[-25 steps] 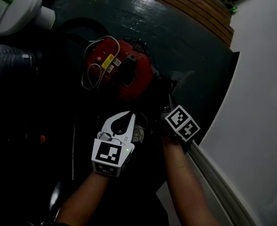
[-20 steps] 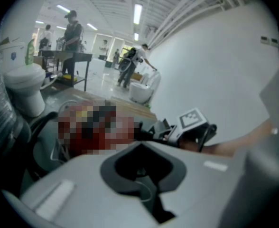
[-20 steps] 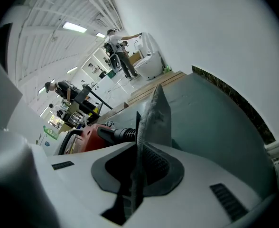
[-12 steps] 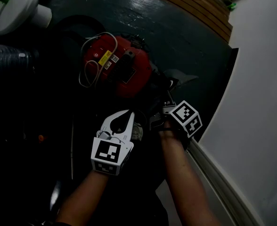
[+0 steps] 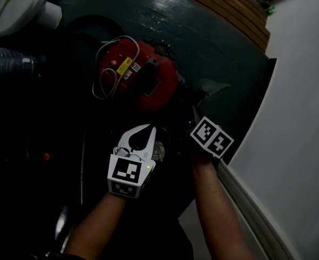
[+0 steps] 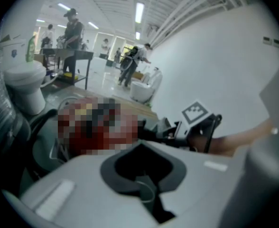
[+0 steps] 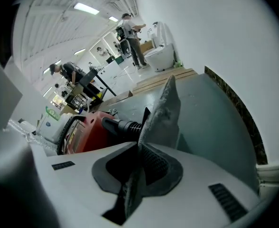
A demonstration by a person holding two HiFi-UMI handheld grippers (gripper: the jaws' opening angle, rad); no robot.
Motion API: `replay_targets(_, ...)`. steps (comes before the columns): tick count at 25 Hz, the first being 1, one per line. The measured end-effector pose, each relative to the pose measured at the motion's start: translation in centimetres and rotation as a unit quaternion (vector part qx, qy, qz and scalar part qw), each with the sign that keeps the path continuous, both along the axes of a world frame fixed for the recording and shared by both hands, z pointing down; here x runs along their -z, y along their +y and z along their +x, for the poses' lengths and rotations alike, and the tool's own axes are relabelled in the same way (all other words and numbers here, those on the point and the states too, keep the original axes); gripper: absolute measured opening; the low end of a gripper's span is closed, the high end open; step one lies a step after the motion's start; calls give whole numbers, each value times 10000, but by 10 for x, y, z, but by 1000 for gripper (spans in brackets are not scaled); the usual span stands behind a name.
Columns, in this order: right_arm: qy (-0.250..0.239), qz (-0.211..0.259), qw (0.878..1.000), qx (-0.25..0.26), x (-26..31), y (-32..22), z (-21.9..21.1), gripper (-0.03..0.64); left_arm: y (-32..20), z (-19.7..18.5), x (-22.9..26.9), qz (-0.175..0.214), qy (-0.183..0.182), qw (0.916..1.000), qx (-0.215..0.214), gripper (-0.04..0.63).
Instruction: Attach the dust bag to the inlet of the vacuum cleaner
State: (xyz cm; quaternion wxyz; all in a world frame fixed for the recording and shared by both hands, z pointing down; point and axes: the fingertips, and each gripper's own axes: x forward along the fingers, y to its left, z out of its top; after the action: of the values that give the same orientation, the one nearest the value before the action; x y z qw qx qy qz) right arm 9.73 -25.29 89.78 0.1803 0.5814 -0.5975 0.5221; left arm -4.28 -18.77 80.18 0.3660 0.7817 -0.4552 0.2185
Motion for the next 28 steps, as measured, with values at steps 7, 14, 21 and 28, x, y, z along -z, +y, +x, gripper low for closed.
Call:
replay_targets(7,57,-18,9992,394,2,4,-7,20,-3,-1,-1,-23,29,10000,59,-3)
replay_targets(14,-182,69,9988,445,3,-1,-10,21,-2,6,-4,6,49,10000,23,-3)
replay_targets(21,-107,310,9986,415,-8,6,-14,21,-1,6,-7,26,34,10000,38,-3)
replay_targets(28,-422,-400,9982,120,-1,-1,-9,21,3,5,-3,-17,32,10000,-30,-3)
